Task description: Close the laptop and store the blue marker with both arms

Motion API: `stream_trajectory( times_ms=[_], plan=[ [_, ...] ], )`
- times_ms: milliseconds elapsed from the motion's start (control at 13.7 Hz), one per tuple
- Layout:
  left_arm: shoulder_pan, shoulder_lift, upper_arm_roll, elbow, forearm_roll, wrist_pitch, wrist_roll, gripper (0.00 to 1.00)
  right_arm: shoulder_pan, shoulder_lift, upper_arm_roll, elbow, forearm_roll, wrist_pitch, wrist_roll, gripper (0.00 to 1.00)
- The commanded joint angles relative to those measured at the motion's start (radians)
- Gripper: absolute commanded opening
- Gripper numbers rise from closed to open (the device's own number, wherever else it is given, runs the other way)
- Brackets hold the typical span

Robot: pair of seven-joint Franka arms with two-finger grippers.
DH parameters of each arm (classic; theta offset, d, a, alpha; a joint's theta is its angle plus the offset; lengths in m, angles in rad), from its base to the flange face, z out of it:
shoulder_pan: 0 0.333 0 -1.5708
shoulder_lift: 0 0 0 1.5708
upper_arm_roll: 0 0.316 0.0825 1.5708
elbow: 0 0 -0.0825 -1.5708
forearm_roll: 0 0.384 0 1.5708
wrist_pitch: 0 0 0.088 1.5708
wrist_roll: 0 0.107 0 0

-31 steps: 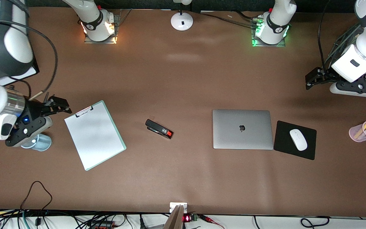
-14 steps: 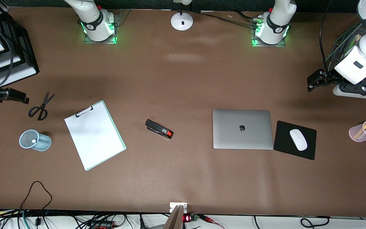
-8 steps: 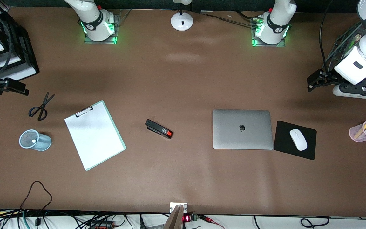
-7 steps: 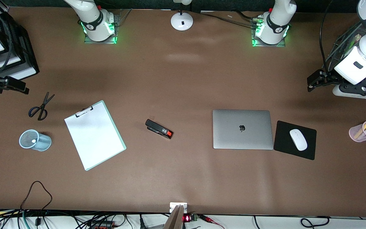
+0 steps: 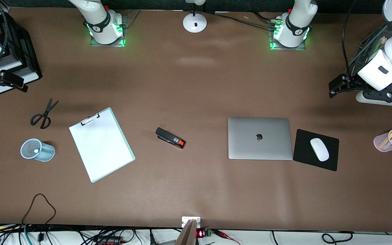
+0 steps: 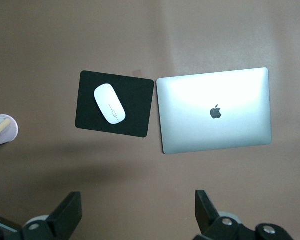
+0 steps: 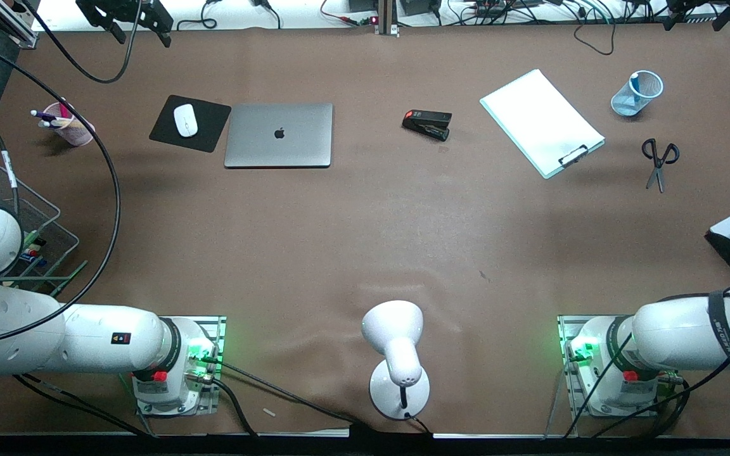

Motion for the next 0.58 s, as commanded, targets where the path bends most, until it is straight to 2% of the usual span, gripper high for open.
stream_trajectory(
  times_ms=[0, 510],
  plan=[
    [0.003, 0.014, 0.001, 0.035, -0.016, -0.028, -0.001, 1.0, -0.004, -0.027, 0.008, -0.014, -0.014, -0.025, 0.009, 1.0],
    [0.005, 0.014, 0.006, 0.035, -0.018, -0.036, 0.002, 1.0, -0.004, -0.022, 0.008, -0.003, -0.014, -0.027, 0.01, 1.0]
  ],
)
